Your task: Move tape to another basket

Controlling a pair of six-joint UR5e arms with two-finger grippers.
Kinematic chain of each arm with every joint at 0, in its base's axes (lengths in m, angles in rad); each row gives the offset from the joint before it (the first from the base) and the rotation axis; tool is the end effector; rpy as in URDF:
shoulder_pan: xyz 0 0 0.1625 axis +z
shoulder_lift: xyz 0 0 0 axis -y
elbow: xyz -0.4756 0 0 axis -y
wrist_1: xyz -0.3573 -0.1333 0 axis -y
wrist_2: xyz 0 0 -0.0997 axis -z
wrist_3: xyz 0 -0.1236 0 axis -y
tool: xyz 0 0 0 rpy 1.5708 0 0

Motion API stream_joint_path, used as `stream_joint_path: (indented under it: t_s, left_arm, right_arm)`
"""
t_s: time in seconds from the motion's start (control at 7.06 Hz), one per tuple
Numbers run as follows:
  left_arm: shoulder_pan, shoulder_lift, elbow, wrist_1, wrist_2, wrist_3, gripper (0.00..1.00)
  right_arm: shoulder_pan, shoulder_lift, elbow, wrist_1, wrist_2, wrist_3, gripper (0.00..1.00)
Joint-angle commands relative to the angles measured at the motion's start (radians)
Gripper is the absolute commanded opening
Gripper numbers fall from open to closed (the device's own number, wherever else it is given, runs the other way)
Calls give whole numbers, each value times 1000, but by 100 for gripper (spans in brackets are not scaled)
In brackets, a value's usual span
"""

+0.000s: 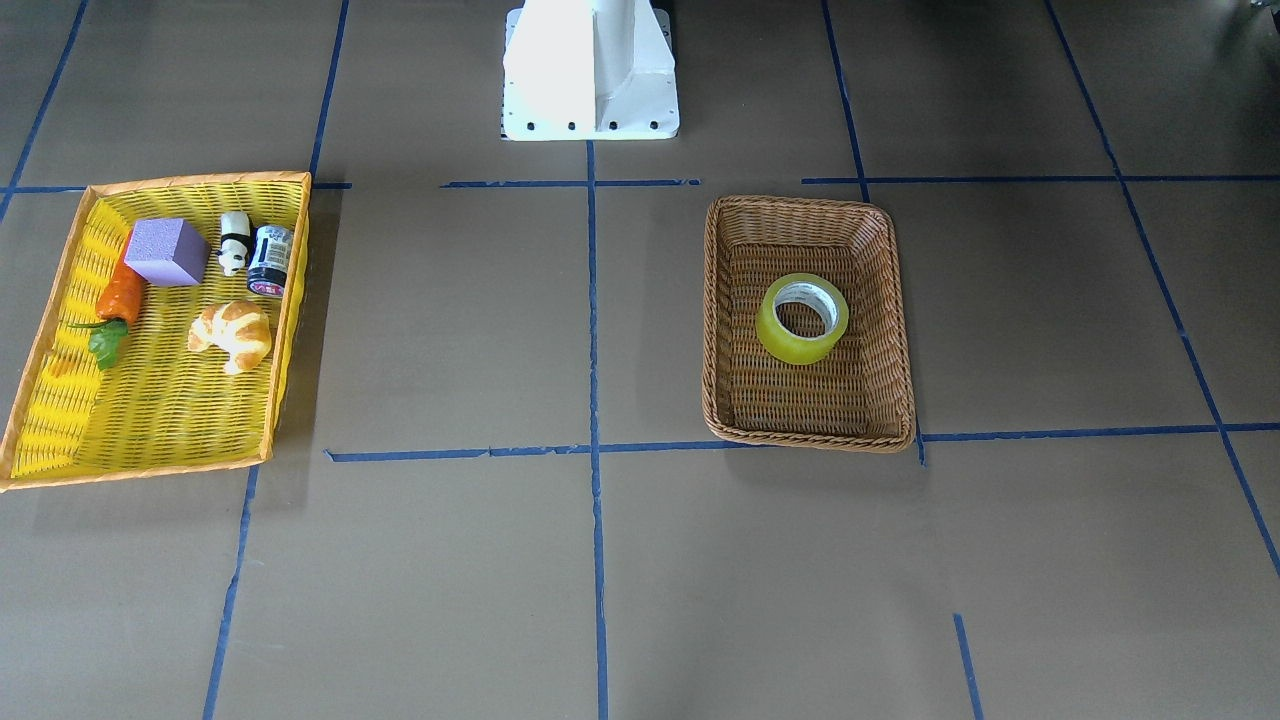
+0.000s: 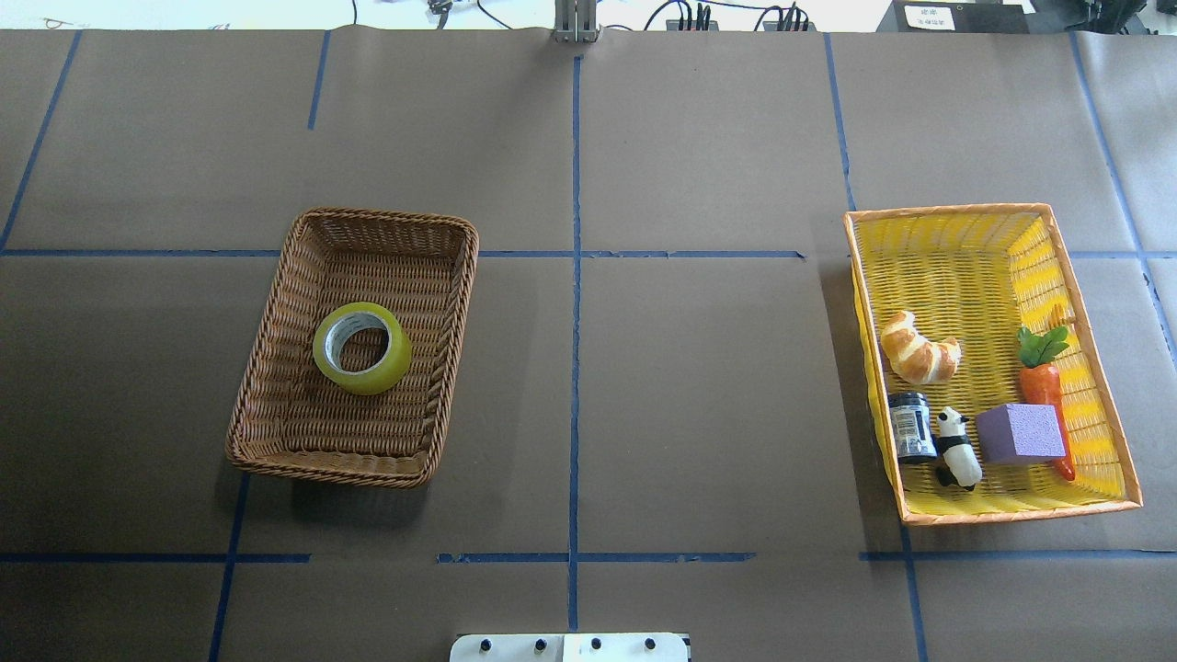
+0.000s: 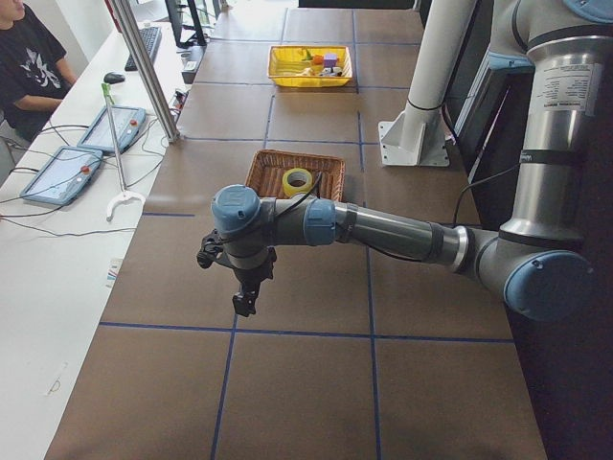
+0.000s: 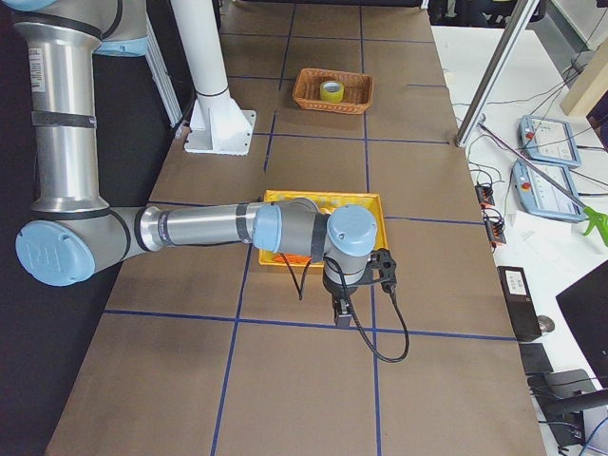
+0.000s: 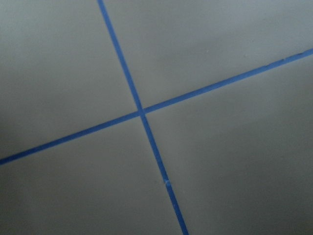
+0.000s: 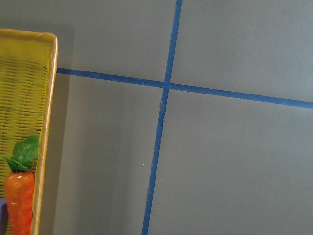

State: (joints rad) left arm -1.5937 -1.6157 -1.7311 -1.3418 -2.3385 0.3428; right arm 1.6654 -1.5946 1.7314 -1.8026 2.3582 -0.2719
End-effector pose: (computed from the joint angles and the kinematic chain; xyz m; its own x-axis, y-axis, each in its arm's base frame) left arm -0.0582 -0.4675 0.6561 0.6848 0.3049 -0.6619 -0.2201 0.9524 0.2110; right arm 0.0865 -0.4274 0.6855 0.6959 -0.1375 0.7049 0.0964 0.9905 0.0981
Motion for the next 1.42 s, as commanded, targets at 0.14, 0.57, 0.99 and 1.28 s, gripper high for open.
stream_joint_path:
  t_s: [0.14,0.57,0.99,1.28]
  left_arm:
    - [-11,64,-68,1,2,7,100]
    - [-6,112,-76,3,-4,-56,100]
    - [-2,115,-33,-11,-7,-53,100]
    - [0,111,-28,-43,-8,-53,100]
  right_arm:
    - [13,-48,10,-3,-1,-26,100]
    - [13,-67,13,2,-7,-50,100]
    - [11,-64,16,3,2,-50,100]
    - [-2,-56,36,2,9,-29,100]
